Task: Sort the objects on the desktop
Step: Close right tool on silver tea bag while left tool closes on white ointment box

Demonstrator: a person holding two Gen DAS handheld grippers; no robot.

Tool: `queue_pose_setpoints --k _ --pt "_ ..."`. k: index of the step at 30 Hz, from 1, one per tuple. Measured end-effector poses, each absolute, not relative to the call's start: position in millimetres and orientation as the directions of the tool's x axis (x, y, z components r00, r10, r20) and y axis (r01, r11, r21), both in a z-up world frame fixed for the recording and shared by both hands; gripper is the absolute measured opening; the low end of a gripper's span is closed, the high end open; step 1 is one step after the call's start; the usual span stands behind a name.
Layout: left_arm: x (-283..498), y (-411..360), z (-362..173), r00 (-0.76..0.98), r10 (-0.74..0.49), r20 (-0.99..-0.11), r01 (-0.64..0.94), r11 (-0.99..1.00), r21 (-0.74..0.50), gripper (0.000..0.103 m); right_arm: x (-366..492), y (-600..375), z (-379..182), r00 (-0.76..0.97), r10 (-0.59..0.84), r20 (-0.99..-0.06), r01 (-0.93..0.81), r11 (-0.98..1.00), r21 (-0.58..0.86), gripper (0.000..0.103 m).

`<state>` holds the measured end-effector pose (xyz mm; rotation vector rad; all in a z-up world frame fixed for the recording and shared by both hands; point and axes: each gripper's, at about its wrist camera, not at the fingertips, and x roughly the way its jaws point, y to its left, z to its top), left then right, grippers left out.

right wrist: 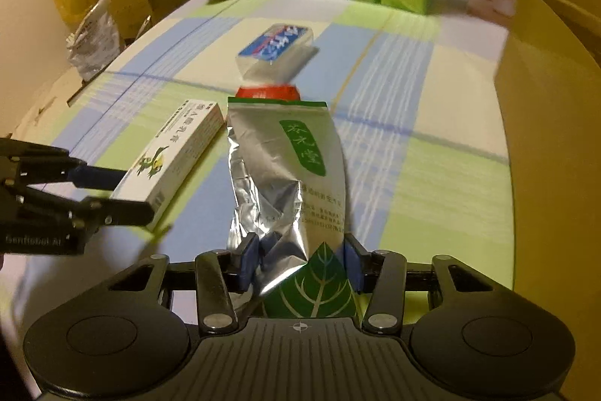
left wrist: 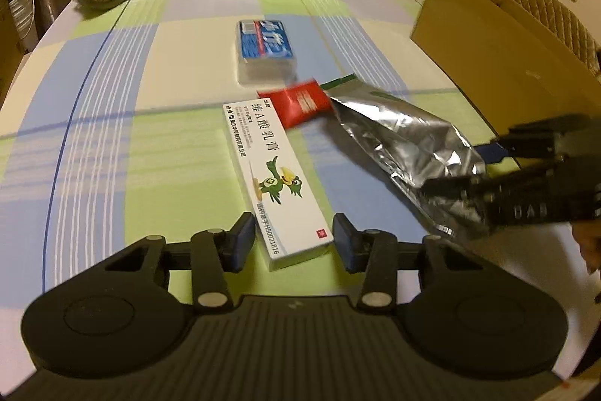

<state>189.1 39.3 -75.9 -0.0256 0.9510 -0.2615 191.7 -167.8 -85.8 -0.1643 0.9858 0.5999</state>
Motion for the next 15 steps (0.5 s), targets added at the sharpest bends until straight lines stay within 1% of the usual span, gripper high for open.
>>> queue_pose_setpoints --k 6,7,9,10,11,12,13,14,15 --pt "141.6 16.9 -71.4 0.514 -0.240 -0.824 0.263 0.958 -0.116 0.039 137.4 -197.4 -73.3 0.379 0.370 -0.848 -0.487 0.859 0.157 0.044" --pt "133.5 12.9 -70.2 0.507 -0.240 -0.828 0.273 0.956 -0.110 0.039 129.5 -202.9 -71.0 0.375 0.366 -0.852 -0.482 0.862 0.158 0.046" --pt "121.1 7.0 -69.4 0.495 -0.241 -0.835 0.287 0.952 -0.104 0.040 116.9 -210.4 -67.4 0.367 0.368 -0.854 -0.481 0.861 0.164 0.056" --pt "115.9 4.7 -69.5 0.488 -0.242 -0.838 0.295 0.950 -0.103 0.040 112.1 -213.8 -65.2 0.367 0.373 -0.852 -0.484 0.859 0.168 0.065" --pt "111.6 2.7 -69.8 0.479 -0.244 -0.843 0.303 0.947 -0.102 0.046 108.4 -215.9 -63.0 0.372 0.375 -0.849 -0.485 0.858 0.166 0.070" --pt "108.7 1.4 -70.1 0.473 -0.245 -0.846 0.307 0.946 -0.103 0.050 105.6 -216.2 -61.5 0.378 0.373 -0.847 -0.487 0.858 0.161 0.072" --pt "107.2 1.4 -69.8 0.475 -0.244 -0.845 0.301 0.948 -0.104 0.056 103.7 -215.9 -60.3 0.383 0.370 -0.846 -0.489 0.858 0.154 0.074" --pt "106.6 2.3 -69.2 0.480 -0.242 -0.843 0.291 0.951 -0.107 0.060 102.7 -215.3 -60.0 0.387 0.368 -0.845 -0.489 0.859 0.151 0.076" --pt "107.0 3.4 -68.3 0.484 -0.239 -0.842 0.281 0.954 -0.109 0.060 102.3 -214.3 -59.7 0.387 0.370 -0.844 -0.489 0.859 0.152 0.077"
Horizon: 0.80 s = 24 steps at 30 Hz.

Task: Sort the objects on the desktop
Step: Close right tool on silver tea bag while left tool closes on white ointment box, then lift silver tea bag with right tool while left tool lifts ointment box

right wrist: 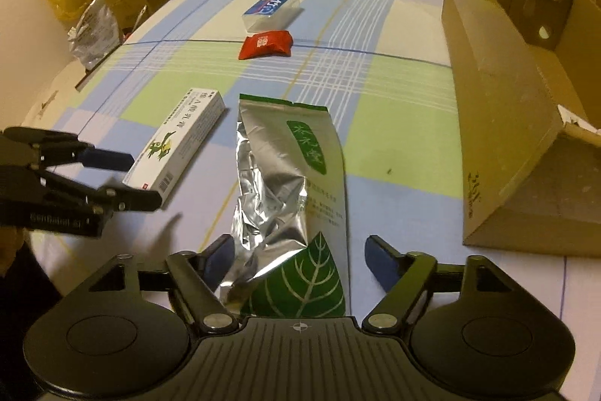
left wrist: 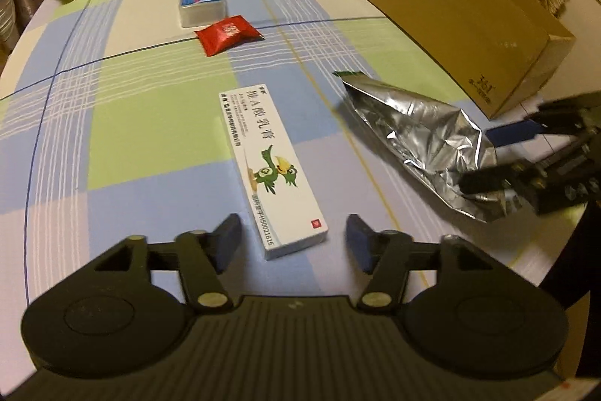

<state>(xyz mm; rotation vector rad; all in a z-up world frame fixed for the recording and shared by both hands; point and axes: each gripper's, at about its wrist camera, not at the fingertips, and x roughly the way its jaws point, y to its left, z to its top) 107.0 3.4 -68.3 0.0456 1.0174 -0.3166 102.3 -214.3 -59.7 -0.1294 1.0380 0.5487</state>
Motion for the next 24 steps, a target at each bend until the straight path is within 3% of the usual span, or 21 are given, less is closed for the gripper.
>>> queue_pose_setpoints --k 4,9,12,14,15,24 --pt "117.1 4.7 -63.8 0.510 -0.205 -0.835 0.241 0.966 -0.091 0.069 100.3 -208.1 -62.2 0.383 0.382 -0.841 -0.506 0.849 0.155 0.082" --pt "142.3 -3.5 -69.0 0.502 -0.176 -0.847 0.233 0.970 -0.063 0.069 103.5 -200.9 -66.0 0.386 0.372 -0.844 -0.527 0.840 0.129 0.091" --pt "153.3 -9.7 -76.9 0.481 -0.170 -0.860 0.251 0.967 -0.051 0.059 108.7 -198.8 -67.5 0.391 0.362 -0.846 -0.538 0.836 0.109 0.092" --pt "155.8 -11.0 -80.3 0.474 -0.169 -0.864 0.264 0.964 -0.044 0.037 113.2 -196.5 -69.3 0.386 0.360 -0.849 -0.551 0.829 0.101 0.093" --pt "155.9 -10.6 -80.5 0.476 -0.171 -0.863 0.270 0.962 -0.042 0.034 115.8 -194.7 -70.6 0.382 0.359 -0.852 -0.558 0.824 0.097 0.093" --pt "140.8 2.0 -78.5 0.481 -0.181 -0.858 0.277 0.960 -0.047 0.033 136.2 -171.6 -94.2 0.335 0.297 -0.894 -0.593 0.804 0.045 0.094"
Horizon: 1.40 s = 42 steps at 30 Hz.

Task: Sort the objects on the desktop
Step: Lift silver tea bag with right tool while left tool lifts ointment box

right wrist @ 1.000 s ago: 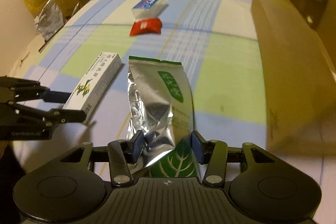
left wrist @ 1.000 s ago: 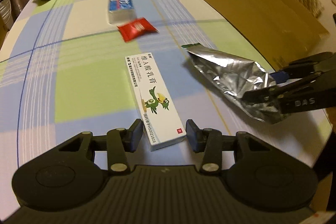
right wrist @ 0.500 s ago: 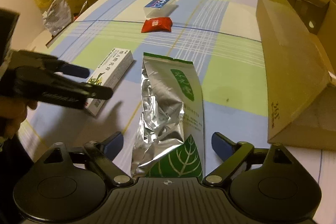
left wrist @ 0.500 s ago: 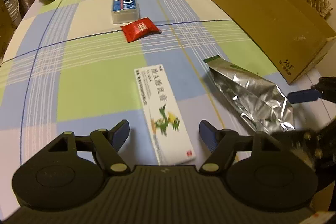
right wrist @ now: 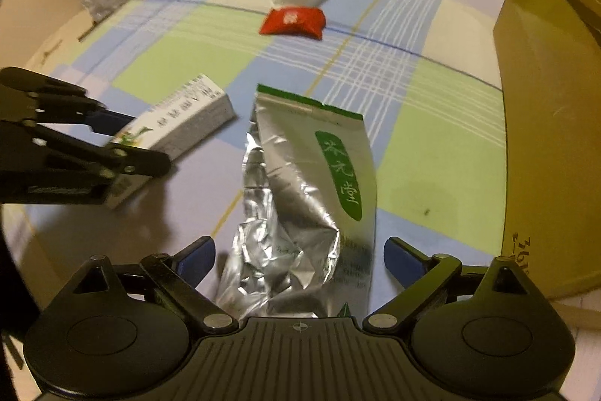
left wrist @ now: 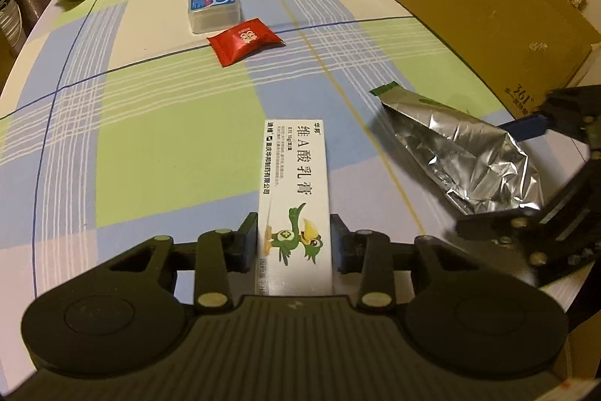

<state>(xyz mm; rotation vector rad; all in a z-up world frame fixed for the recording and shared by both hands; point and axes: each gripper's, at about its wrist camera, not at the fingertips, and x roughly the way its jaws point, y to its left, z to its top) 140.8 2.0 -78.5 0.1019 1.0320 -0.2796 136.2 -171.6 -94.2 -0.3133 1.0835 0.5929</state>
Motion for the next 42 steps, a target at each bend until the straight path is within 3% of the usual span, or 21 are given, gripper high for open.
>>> queue_pose_setpoints --k 4,8,15,17,19,42 --pt "142.4 0.9 -78.4 0.474 -0.184 -0.861 0.293 0.955 -0.043 0.035 136.9 -169.7 -97.5 0.328 0.279 -0.903 -0.597 0.802 0.031 0.087" --pt "147.1 -1.2 -81.0 0.477 -0.178 -0.861 0.295 0.955 -0.034 0.053 139.6 -168.3 -93.6 0.335 0.278 -0.900 -0.599 0.800 0.024 0.070" --pt "149.7 -3.2 -82.1 0.477 -0.165 -0.863 0.306 0.952 -0.013 0.050 135.3 -167.2 -87.3 0.367 0.273 -0.889 -0.608 0.794 -0.007 0.052" --pt "148.9 -3.4 -81.2 0.477 -0.165 -0.863 0.311 0.950 -0.010 0.037 132.8 -171.4 -85.1 0.374 0.282 -0.884 -0.597 0.803 0.004 0.049" --pt "148.3 -2.4 -79.9 0.472 -0.178 -0.863 0.313 0.950 -0.025 0.033 131.1 -175.3 -82.6 0.385 0.290 -0.876 -0.584 0.812 0.012 0.049" --pt "102.0 -23.6 -46.7 0.492 -0.234 -0.838 0.340 0.939 -0.062 0.033 88.9 -213.4 -34.8 0.464 0.375 -0.803 -0.516 0.851 0.099 0.048"
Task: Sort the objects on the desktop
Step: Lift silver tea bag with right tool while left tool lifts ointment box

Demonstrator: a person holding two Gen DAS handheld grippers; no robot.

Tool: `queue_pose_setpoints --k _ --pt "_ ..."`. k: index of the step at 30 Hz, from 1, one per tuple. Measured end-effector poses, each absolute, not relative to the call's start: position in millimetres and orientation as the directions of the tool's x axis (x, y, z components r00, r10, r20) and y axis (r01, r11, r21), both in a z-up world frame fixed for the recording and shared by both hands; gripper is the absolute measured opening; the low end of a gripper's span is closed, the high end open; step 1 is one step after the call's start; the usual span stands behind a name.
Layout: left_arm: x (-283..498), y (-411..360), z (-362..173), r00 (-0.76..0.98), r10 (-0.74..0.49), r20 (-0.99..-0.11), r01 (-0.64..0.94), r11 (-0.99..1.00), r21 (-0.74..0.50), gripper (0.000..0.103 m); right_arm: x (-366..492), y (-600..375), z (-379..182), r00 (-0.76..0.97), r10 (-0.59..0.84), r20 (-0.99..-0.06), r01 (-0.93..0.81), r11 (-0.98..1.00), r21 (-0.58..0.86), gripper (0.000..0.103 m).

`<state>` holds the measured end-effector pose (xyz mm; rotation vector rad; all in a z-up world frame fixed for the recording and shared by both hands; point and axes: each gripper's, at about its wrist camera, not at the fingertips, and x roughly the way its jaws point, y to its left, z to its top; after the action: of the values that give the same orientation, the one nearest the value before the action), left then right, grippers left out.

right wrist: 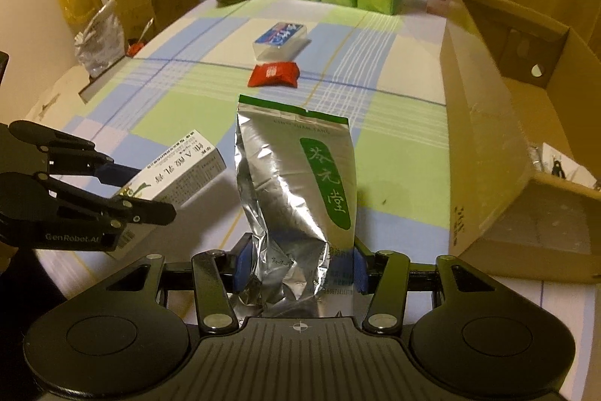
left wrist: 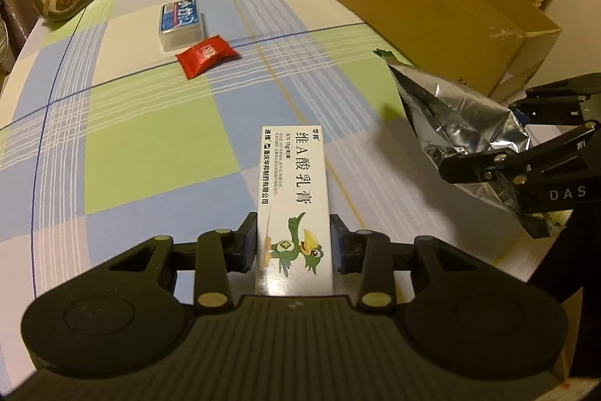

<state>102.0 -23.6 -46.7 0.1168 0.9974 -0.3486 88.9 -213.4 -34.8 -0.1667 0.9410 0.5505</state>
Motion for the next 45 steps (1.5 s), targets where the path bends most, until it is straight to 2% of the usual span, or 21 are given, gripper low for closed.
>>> queue_pose_setpoints --k 45 --pt "80.3 -49.3 -26.0 0.515 -0.250 -0.820 0.376 0.926 -0.046 0.033 71.0 -245.7 -16.9 0.515 0.399 -0.759 -0.471 0.871 0.138 0.048"
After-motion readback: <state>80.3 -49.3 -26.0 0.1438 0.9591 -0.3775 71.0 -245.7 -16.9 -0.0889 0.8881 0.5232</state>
